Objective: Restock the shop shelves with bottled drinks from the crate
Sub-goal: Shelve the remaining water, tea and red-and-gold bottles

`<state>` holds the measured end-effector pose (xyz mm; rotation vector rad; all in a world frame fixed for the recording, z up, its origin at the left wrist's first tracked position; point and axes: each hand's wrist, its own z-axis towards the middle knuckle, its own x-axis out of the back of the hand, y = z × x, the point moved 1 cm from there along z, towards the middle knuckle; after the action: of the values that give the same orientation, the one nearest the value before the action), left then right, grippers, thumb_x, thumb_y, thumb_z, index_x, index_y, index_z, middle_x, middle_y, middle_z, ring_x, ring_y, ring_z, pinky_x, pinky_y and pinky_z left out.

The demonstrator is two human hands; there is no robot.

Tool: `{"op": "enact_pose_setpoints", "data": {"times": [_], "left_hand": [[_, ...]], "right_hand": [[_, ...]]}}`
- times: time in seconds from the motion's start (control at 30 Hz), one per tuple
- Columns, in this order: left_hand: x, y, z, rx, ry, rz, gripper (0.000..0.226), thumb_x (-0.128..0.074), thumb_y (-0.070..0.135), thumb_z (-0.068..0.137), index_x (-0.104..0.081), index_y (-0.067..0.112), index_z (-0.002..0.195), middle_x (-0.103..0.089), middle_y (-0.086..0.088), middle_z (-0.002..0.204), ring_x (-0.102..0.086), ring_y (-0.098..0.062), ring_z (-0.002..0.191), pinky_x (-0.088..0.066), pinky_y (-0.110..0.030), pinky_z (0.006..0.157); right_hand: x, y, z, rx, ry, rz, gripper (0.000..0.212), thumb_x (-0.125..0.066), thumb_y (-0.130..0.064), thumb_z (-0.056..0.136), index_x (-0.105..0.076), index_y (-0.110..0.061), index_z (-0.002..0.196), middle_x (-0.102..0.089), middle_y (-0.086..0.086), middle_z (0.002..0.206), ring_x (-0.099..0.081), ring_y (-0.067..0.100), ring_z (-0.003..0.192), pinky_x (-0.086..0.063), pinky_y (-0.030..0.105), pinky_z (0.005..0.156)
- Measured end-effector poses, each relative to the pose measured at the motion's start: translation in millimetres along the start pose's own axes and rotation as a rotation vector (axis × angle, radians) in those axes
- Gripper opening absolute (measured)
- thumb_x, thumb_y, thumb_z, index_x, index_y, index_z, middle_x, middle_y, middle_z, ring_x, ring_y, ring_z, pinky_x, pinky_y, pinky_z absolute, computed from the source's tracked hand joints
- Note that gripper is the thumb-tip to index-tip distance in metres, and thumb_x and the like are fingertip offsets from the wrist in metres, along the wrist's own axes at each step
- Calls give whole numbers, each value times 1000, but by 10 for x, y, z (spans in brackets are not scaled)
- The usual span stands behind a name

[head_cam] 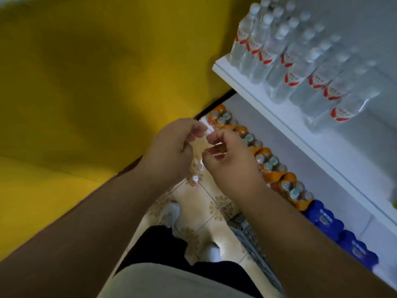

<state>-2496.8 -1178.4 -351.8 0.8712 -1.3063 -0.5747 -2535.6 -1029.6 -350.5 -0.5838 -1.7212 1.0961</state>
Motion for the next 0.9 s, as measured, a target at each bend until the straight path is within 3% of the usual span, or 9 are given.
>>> {"op": "enact_pose_setpoints", "data": {"times": [0.1,0.27,0.33,0.43,0.53,0.7,0.8,0.9], "left_hand": [[-372,-681,246,76,-40,-3,55,-43,-6,91,-53,45,110,-54,32,106,-56,4,106,-44,-16,83],[-1127,-1904,598,281,-79,37,51,-49,2,95,-51,52,106,-57,34,100,-56,10,98,-46,-16,81],[-1466,-2324,758,296,-115,41,48,-52,1,96,-52,47,108,-54,32,98,-55,12,94,-44,-8,74],[-2033,-2964,975,304,-165,27,47,-52,-8,93,-56,34,115,-49,31,97,-52,14,91,-40,3,64],[-2401,-3430,1080,318,-189,48,47,-50,-8,94,-60,26,123,-55,23,103,-54,8,91,-39,-2,69],[-2837,-4112,1097,341,-225,66,45,-48,-5,93,-60,24,125,-59,13,110,-57,-1,95,-41,0,70],[-2952,-4400,1052,404,-214,50,46,-46,-6,92,-61,23,123,-60,12,111,-60,-4,96,-45,-12,80],[-3010,-4550,997,436,-201,42,45,-47,-7,90,-64,22,120,-62,10,112,-61,-8,100,-50,-23,88]], "right_hand": [[-421,600,323,-80,48,10,32,-70,-12,84,-53,-39,85,-62,-16,91,-60,-6,82,-47,10,63],[-1135,1909,785,-294,49,-69,25,-75,-30,84,-53,-40,82,-62,-18,82,-60,-8,82,-44,6,56],[-1383,2406,975,-363,47,-92,26,-77,-35,84,-51,-40,82,-62,-15,83,-61,-1,76,-42,11,56],[-1828,3244,1308,-449,58,-135,26,-78,-34,83,-55,-34,95,-64,-7,97,-63,10,82,-49,26,66],[-2136,3888,1602,-465,28,-223,34,-75,-32,86,-58,-24,114,-63,-2,111,-64,19,95,-46,26,74],[-2534,4862,2040,-528,-8,-359,59,-71,-37,90,-43,-25,140,-57,8,128,-62,29,110,-40,29,76],[-2723,5263,2238,-518,-96,-421,66,-69,-42,91,-37,-30,147,-58,11,126,-62,30,105,-38,30,72],[-2835,5478,2391,-503,-150,-471,47,-67,-41,92,-49,-28,134,-66,10,112,-60,28,90,-39,30,68]]}}
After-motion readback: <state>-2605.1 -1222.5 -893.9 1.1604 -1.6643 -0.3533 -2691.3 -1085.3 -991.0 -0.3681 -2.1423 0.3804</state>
